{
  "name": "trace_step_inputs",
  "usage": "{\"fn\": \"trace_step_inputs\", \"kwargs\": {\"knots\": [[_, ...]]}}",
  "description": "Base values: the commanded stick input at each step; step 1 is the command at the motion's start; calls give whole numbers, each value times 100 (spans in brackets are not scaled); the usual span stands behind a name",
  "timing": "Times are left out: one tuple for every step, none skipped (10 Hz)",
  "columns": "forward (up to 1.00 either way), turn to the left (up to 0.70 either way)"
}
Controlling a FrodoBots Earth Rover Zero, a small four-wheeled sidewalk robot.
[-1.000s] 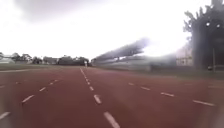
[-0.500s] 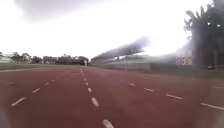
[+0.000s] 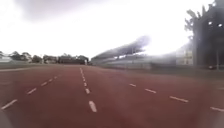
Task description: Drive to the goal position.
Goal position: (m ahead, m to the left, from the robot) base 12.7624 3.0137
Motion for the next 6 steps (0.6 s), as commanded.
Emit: {"fn": "trace_step_inputs", "kwargs": {"knots": [[45,0],[45,0],[45,0],[45,0],[45,0],[45,0]]}}
